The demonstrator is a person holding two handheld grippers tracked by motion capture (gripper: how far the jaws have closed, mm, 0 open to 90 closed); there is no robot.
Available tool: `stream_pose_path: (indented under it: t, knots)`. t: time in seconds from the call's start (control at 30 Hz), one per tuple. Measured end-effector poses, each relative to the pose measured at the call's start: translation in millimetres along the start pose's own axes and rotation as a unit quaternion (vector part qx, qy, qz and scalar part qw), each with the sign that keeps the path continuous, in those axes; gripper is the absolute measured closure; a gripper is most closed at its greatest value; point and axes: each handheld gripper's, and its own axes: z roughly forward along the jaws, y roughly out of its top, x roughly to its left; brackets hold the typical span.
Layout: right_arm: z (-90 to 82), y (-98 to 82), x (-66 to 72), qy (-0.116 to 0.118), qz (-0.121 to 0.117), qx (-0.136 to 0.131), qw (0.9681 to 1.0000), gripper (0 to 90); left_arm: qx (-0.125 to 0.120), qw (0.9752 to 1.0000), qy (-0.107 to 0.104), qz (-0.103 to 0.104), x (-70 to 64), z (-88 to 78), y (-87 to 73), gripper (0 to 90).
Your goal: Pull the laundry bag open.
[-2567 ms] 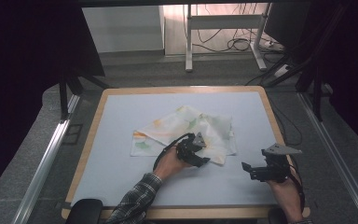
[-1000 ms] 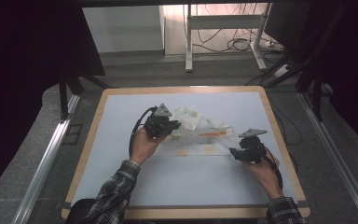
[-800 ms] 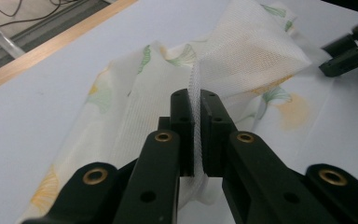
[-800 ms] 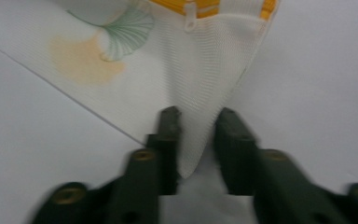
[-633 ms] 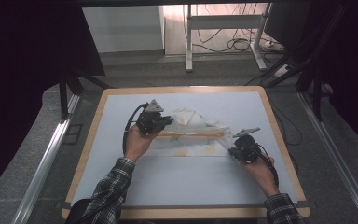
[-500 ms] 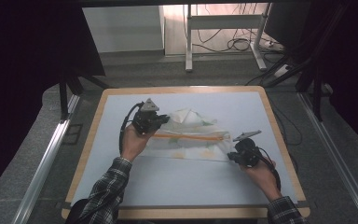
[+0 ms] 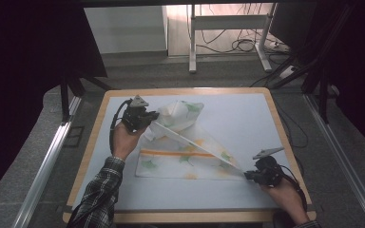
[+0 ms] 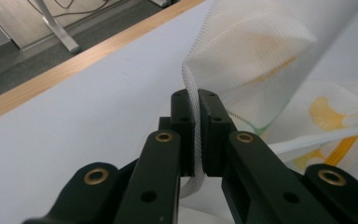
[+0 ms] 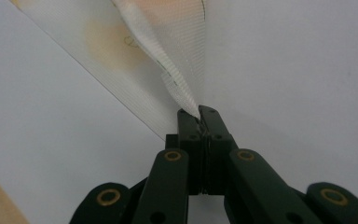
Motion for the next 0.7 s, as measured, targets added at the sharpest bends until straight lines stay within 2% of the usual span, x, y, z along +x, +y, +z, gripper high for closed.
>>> stream_pose_path:
  t: [0.03, 0.2, 0.3, 0.43, 0.5, 0.7]
  knots:
    - [-0.1, -0.7, -1.7, 0.004, 0.003, -0.003, 1.0, 87.3, 0.005, 1.0, 0.001, 0.003, -0.6, 1.9, -0.2, 86.1]
    - [-5.1, 3.6, -1.4, 0.009, -0.008, -0.033, 0.9994, 70.9, 0.021, 0.9998, 0.003, 0.001, -0.3, 12.1, -3.8, 85.8]
    - [-9.1, 11.2, 3.4, 0.0, -0.023, -0.053, 0.9983, 63.5, 0.024, 0.9997, 0.0, -0.007, 3.9, 16.1, -6.3, 85.6]
    - [-9.3, 27.5, 11.9, 0.002, -0.038, -0.074, 0.9965, 56.5, 0.025, 0.9995, -0.009, -0.016, 5.9, 18.0, -8.5, 85.3]
    - [-7.7, 36.9, 16.3, 0.0, -0.05, -0.082, 0.9954, 52.8, 0.027, 0.9995, -0.01, -0.012, 5.3, 18.5, -8.7, 85.0]
    - [7.0, 64.0, 27.5, 0.022, -0.072, -0.096, 0.9924, 46.5, 0.03, 0.9993, -0.018, -0.009, 3.3, 20.5, -7.4, 84.9]
